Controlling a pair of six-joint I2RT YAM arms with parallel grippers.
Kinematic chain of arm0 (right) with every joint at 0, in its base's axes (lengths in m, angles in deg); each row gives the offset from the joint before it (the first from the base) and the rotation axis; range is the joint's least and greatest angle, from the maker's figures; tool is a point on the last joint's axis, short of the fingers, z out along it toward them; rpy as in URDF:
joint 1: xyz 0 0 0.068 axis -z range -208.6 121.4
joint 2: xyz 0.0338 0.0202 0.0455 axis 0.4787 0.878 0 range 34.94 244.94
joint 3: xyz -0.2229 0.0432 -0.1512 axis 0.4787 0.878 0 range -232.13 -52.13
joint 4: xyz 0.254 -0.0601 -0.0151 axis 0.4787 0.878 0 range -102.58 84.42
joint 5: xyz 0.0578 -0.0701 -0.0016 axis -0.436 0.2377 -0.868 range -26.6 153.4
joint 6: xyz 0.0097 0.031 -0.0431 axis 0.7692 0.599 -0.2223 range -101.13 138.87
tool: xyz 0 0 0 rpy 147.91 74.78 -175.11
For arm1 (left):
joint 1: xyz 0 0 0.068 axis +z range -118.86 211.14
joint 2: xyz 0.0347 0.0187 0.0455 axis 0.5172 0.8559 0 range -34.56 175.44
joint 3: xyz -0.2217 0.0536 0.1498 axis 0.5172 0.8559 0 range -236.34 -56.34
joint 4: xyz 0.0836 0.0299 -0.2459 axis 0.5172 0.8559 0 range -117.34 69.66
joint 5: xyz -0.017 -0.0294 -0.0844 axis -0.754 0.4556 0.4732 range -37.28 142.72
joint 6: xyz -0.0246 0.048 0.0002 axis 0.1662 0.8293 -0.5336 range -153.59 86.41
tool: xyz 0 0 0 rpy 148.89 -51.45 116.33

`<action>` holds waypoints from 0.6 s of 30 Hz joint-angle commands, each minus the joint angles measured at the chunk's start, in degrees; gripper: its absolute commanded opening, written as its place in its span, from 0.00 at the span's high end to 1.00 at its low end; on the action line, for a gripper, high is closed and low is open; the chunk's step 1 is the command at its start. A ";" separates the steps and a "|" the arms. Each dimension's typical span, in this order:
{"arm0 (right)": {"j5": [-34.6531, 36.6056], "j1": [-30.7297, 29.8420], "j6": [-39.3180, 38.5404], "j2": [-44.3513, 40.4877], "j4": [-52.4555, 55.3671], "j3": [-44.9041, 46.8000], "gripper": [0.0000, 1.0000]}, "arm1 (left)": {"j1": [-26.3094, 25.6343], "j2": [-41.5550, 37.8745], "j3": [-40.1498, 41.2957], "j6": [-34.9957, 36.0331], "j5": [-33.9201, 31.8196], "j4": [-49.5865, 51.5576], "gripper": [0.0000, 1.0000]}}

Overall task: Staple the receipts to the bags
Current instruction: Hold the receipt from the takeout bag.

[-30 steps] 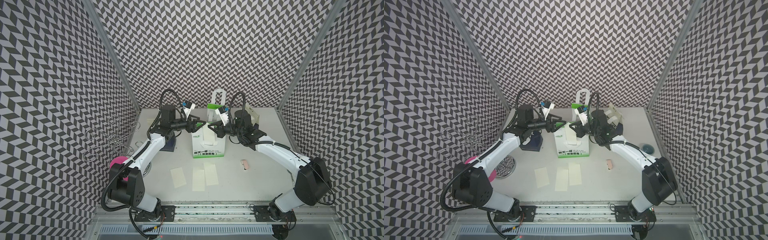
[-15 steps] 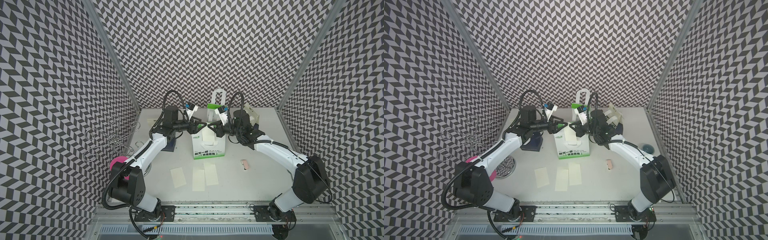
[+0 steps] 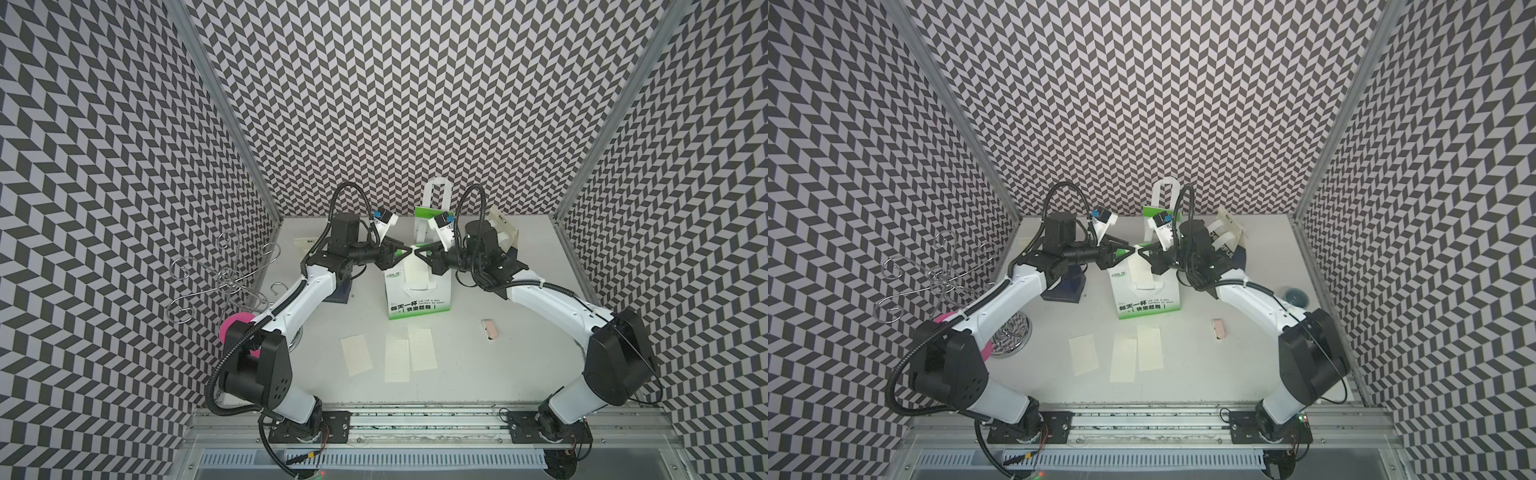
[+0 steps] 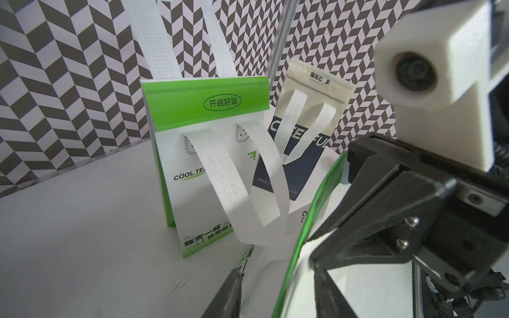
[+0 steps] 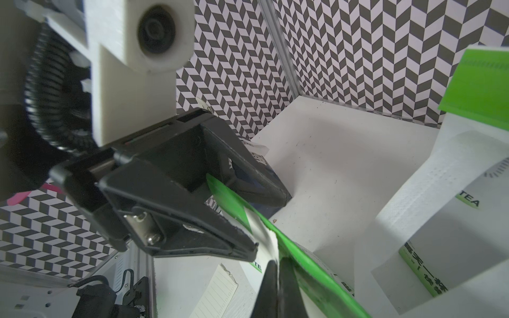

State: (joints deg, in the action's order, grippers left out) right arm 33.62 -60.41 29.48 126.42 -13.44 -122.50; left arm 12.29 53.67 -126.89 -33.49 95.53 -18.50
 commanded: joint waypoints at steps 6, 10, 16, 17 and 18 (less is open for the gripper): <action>0.78 -0.36 -0.74 0.89 -2.70 -2.00 1.00 | -0.73 0.79 -2.45 1.66 -0.66 1.22 0.63; 1.00 -0.36 -0.76 0.96 -2.82 -2.07 1.00 | -0.74 0.88 -2.49 1.81 -0.72 1.43 0.66; 1.36 -0.36 -1.06 1.26 -2.56 -2.17 1.00 | -0.79 0.80 -2.58 1.84 -0.83 1.49 0.71; 1.46 -0.36 -1.13 1.24 -2.45 -2.22 1.00 | -0.81 0.81 -2.66 1.91 -0.80 1.53 0.72; 1.69 -0.40 -1.25 1.29 -2.38 -2.29 1.00 | -0.76 0.84 -2.71 2.04 -0.80 1.64 0.74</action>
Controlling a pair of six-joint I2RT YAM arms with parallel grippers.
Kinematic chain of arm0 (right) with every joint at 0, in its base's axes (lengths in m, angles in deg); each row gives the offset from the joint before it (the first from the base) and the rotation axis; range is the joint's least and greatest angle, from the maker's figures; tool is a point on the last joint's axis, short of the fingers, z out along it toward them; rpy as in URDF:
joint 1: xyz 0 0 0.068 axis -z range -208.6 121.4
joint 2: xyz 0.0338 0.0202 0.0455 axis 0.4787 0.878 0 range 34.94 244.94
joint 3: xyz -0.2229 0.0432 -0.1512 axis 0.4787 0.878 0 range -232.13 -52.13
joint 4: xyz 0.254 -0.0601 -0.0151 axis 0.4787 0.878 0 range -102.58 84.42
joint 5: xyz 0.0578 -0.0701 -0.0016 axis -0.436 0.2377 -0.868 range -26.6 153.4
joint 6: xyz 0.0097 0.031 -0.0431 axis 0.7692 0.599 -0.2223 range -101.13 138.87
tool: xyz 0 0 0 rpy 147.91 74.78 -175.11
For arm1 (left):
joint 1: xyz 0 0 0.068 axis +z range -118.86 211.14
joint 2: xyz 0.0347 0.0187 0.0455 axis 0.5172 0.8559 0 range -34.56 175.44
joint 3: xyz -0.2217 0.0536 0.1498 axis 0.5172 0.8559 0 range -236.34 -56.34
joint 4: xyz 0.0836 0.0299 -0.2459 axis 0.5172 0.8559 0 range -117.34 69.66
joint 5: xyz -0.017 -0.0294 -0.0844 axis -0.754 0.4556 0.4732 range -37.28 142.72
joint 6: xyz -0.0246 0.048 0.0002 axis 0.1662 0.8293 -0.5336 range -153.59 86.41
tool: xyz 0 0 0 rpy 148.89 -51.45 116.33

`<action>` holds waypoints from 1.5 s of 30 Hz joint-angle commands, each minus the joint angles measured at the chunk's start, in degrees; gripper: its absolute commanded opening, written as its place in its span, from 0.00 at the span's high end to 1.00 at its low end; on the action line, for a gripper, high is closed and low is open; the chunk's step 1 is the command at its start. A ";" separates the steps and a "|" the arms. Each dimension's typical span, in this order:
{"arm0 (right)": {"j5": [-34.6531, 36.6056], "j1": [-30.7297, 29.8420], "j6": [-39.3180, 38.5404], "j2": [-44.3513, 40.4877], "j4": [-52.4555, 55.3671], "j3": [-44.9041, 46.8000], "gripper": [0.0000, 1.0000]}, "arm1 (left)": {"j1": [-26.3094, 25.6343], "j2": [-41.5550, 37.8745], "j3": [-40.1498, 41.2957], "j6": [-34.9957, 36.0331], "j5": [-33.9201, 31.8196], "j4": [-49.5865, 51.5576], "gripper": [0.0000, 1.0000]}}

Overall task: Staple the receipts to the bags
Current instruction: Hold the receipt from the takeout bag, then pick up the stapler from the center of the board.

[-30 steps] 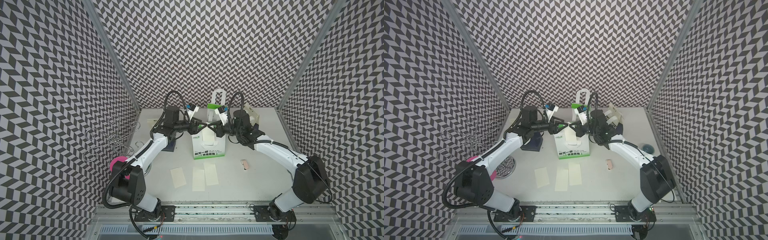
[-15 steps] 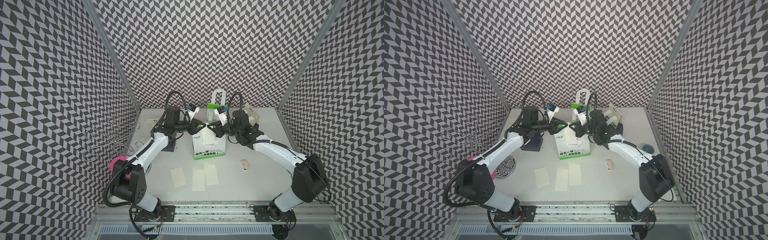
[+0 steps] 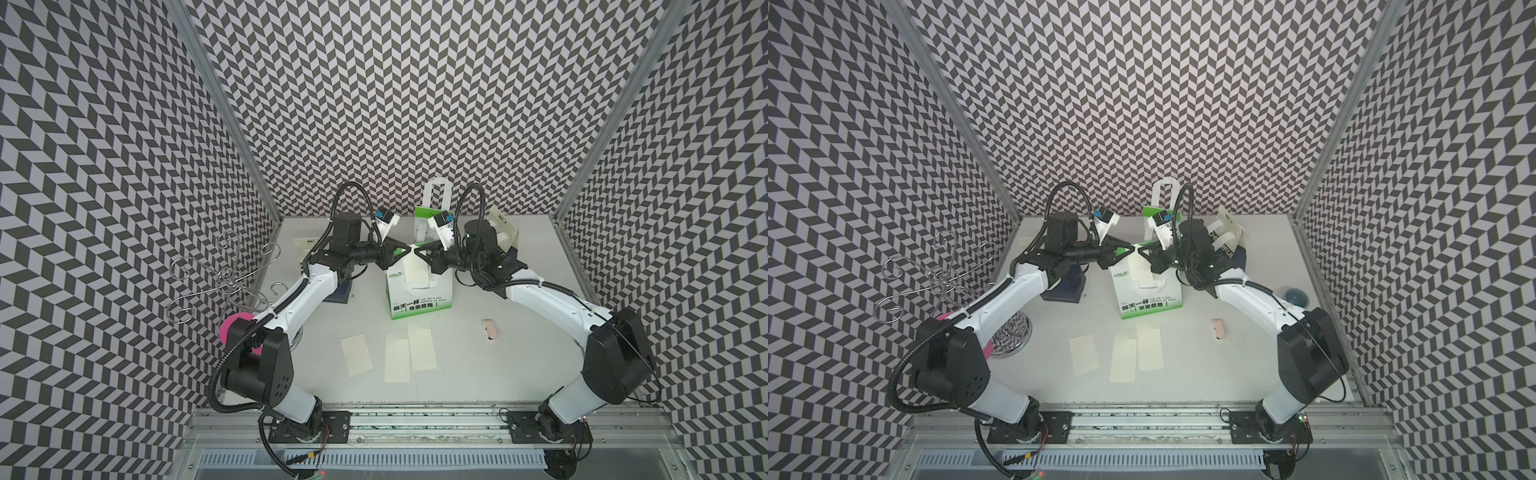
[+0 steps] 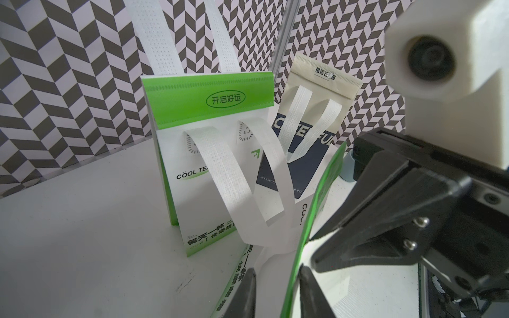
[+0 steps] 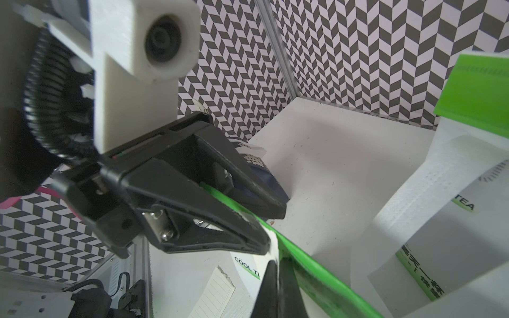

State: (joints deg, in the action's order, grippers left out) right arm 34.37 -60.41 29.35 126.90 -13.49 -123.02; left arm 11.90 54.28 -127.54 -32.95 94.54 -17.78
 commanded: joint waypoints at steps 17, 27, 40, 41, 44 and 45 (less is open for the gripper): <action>3.47 -0.27 -2.85 1.66 -0.41 -4.43 1.00 | -1.01 0.25 -2.28 2.26 1.05 1.27 1.00; 13.12 -0.29 -0.21 -1.53 -1.85 -2.33 0.52 | -1.20 -3.29 -0.96 0.93 -1.06 1.95 1.00; 21.81 -0.27 9.10 -24.02 1.58 17.27 0.22 | -3.09 -11.02 4.81 -5.97 -11.53 -2.49 1.00; 22.13 -0.27 9.55 -25.18 3.27 18.55 0.21 | -3.32 -11.44 5.21 -6.42 -12.14 -2.80 1.00; 22.88 -0.27 11.31 -27.67 8.86 22.61 0.22 | -4.46 -12.19 5.63 -6.24 -15.93 -2.32 1.00; 23.98 -0.27 12.05 -28.29 10.50 23.88 0.22 | -4.61 -12.28 5.78 -6.24 -16.88 -2.25 1.00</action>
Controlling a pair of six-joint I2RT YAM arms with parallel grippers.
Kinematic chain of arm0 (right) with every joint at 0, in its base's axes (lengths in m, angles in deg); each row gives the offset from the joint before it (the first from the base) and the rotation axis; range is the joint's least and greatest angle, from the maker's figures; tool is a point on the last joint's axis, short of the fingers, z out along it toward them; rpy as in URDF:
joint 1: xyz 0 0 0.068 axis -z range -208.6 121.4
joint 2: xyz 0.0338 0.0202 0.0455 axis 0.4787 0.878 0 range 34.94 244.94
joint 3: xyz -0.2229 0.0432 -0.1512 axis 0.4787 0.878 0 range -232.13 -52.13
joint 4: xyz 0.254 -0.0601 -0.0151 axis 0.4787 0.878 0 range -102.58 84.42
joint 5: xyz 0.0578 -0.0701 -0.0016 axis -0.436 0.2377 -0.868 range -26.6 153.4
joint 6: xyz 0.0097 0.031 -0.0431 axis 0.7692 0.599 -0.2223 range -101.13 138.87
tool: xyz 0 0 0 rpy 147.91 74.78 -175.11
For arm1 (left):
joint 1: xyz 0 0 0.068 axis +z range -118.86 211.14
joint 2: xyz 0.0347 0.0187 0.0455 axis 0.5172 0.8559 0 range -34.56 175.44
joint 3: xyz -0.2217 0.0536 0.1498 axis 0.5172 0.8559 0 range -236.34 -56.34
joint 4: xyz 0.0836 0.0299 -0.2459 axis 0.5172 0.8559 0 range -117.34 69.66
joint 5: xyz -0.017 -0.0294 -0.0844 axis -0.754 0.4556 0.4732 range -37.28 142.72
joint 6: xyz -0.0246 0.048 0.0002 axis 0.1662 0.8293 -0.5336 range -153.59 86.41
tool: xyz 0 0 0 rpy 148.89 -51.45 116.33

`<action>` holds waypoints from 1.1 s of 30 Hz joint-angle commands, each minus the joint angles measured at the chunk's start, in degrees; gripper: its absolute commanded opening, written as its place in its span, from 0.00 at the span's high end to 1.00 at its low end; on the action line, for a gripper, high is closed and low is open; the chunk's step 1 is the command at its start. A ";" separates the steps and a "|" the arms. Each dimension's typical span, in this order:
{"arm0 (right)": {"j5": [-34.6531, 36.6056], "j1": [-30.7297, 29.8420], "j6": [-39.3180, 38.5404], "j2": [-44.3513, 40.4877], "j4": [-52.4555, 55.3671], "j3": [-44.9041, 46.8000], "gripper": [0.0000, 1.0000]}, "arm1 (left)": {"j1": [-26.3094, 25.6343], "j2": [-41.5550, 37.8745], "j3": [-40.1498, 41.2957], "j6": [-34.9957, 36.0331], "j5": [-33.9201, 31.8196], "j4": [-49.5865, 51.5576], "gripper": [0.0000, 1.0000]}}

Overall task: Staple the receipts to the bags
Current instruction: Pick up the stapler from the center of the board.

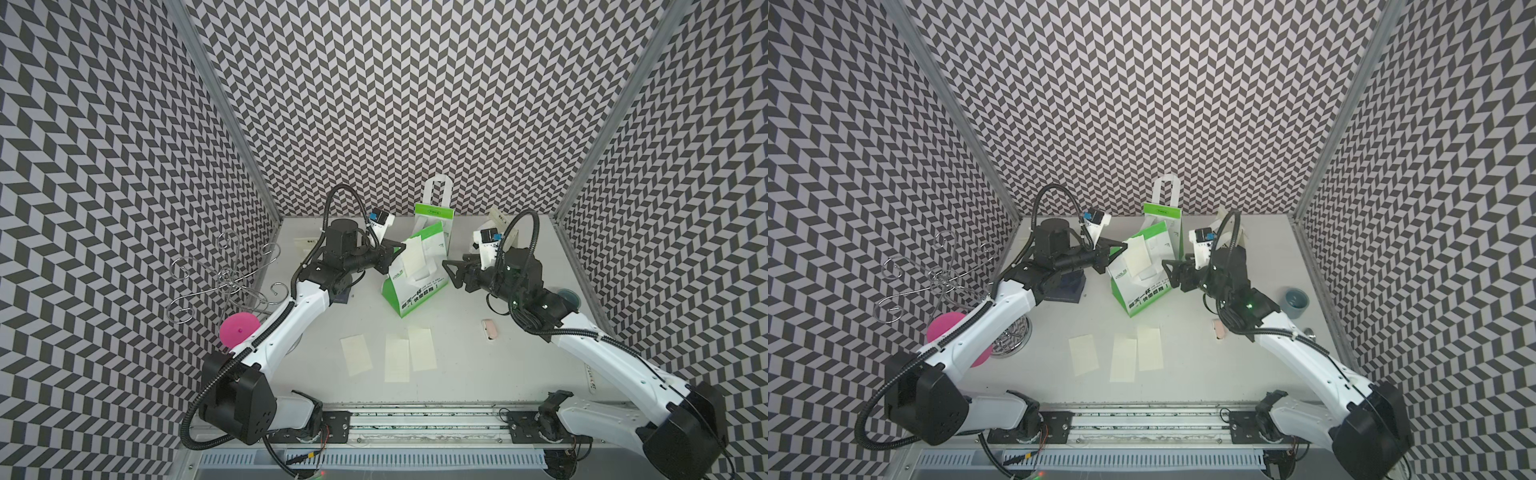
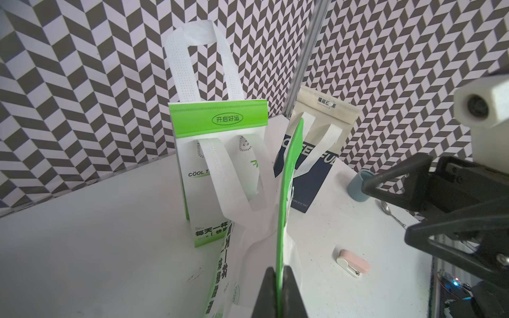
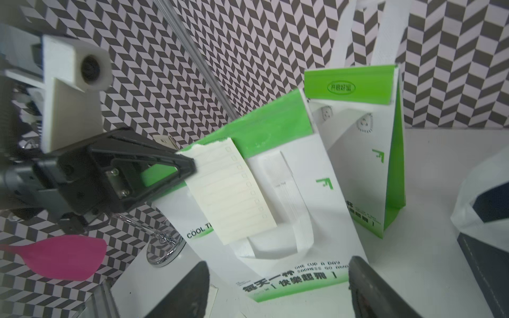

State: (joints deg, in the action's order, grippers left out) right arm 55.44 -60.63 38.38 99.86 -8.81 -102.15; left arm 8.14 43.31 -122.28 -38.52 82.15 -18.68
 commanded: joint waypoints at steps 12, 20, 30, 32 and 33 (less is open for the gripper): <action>17.77 4.17 10.65 3.24 24.40 6.45 0.22 | -1.67 -2.95 1.65 -1.89 -5.33 -1.18 1.00; 19.70 4.18 7.11 18.36 32.54 0.89 0.29 | -1.78 -2.48 1.90 -2.55 -3.49 -1.50 1.00; 20.85 4.26 4.87 22.04 35.78 -1.19 0.39 | -1.77 -2.39 1.79 -2.86 -2.50 -1.68 1.00; 20.45 4.23 4.63 22.67 35.61 -1.44 0.40 | -1.76 -2.54 1.83 -2.77 -2.41 -1.66 1.00; 20.28 4.19 4.35 23.41 35.84 -1.78 0.41 | -1.78 -2.54 1.86 -2.64 -2.38 -1.64 1.00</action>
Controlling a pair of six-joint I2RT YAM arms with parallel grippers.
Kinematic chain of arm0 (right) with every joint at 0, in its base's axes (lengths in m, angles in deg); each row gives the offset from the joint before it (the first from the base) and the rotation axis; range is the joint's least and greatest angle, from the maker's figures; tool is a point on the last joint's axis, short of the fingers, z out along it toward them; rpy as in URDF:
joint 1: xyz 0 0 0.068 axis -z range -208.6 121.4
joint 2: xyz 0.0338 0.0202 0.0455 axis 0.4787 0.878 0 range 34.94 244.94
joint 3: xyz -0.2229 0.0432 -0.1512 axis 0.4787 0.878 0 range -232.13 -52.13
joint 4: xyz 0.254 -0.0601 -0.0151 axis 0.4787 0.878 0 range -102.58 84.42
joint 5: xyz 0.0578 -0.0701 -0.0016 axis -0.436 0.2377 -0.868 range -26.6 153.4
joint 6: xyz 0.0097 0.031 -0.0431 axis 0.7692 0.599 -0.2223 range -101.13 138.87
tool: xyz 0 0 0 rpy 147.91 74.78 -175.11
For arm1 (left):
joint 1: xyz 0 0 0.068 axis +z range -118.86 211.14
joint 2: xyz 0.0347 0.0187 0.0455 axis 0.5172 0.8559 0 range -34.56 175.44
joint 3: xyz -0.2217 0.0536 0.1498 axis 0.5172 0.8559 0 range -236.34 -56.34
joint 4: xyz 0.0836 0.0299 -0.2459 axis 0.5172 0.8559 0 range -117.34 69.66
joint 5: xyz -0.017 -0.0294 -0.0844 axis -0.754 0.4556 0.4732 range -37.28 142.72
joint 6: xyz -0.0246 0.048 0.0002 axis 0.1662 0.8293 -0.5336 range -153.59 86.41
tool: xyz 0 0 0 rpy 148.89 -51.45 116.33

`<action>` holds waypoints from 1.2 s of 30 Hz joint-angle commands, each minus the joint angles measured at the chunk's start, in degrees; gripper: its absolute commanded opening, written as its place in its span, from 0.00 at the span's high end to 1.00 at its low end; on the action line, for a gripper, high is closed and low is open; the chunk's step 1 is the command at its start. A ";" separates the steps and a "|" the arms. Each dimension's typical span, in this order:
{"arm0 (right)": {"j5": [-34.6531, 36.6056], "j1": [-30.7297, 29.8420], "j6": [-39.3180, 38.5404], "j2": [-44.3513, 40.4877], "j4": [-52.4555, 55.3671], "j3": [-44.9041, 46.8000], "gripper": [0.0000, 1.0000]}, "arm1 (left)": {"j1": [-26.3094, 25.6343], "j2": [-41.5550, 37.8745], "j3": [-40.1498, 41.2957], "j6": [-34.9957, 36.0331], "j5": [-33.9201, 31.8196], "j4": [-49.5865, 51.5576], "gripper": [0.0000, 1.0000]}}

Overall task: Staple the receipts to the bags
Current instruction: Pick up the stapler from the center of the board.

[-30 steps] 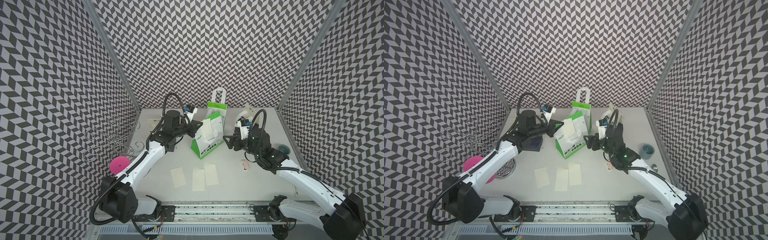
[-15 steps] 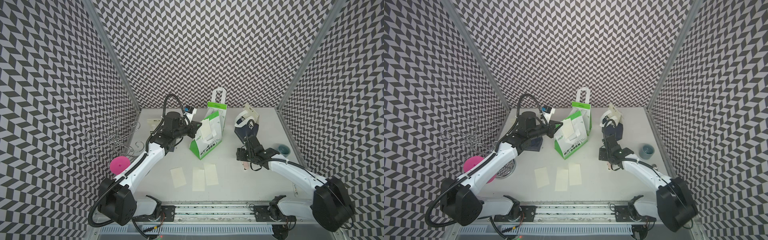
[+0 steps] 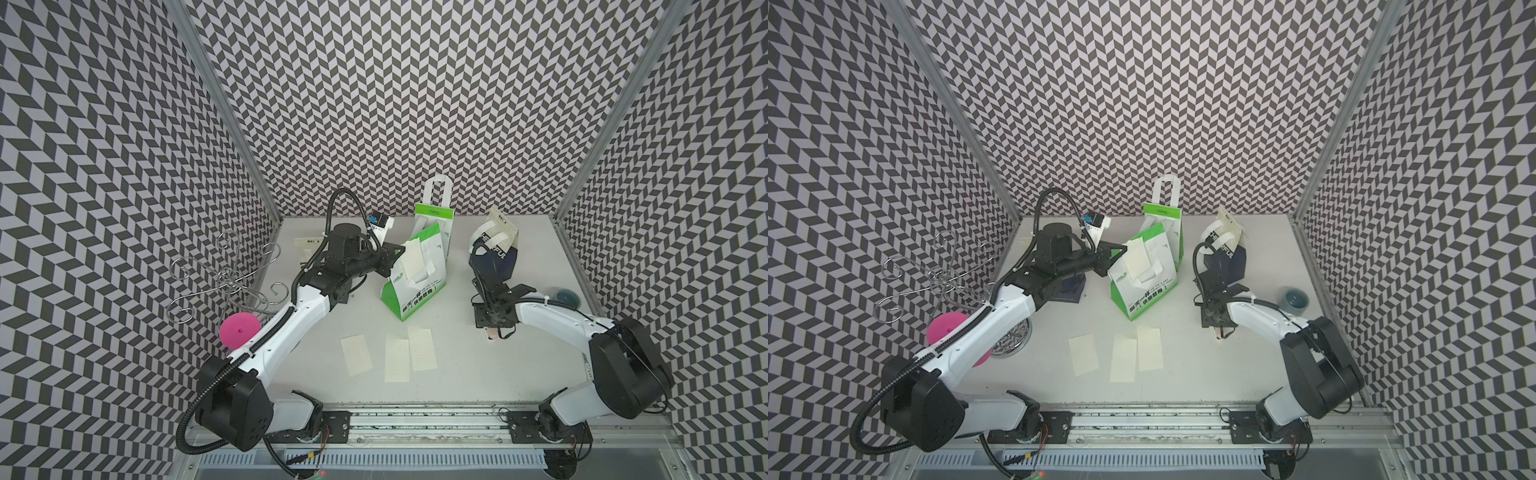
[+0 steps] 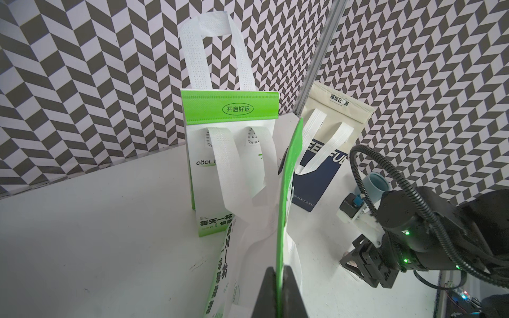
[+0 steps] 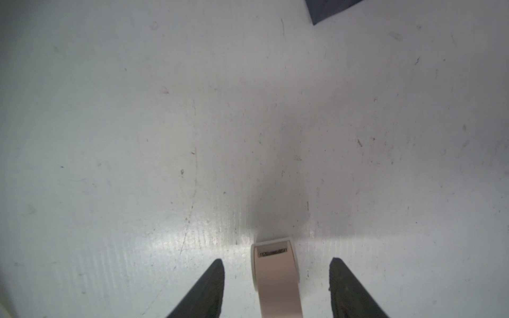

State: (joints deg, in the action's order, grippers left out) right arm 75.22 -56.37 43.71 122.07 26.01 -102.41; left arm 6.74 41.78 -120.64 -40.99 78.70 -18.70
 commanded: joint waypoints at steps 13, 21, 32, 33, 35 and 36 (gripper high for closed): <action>-0.43 -0.43 -2.25 5.24 0.97 -1.56 0.50 | -0.47 0.06 -0.13 0.23 1.23 -1.17 1.00; 0.22 -0.39 -2.74 5.05 -0.31 -1.82 0.76 | -1.06 0.56 -0.61 1.07 0.23 -0.48 1.00; -8.13 -2.37 -1.43 -14.47 -8.10 -9.18 0.86 | -2.20 0.39 -1.14 1.75 -0.16 0.71 1.00; -8.41 -3.51 -1.30 -16.55 -10.71 -9.26 0.87 | -2.42 0.36 -1.27 1.93 -0.16 1.01 1.00; -8.56 -6.17 -1.22 -20.09 -16.28 -9.16 0.87 | -2.65 0.22 -1.36 1.94 -0.08 1.07 1.00; -8.20 -7.99 -1.42 -21.69 -19.87 -8.80 0.87 | -2.83 0.00 -1.36 1.95 0.09 1.05 1.00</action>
State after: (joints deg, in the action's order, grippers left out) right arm 68.88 -61.11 41.63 103.84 17.22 -111.13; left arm 4.49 42.41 -120.64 -40.05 78.81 -18.06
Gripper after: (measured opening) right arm 0.261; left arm 0.071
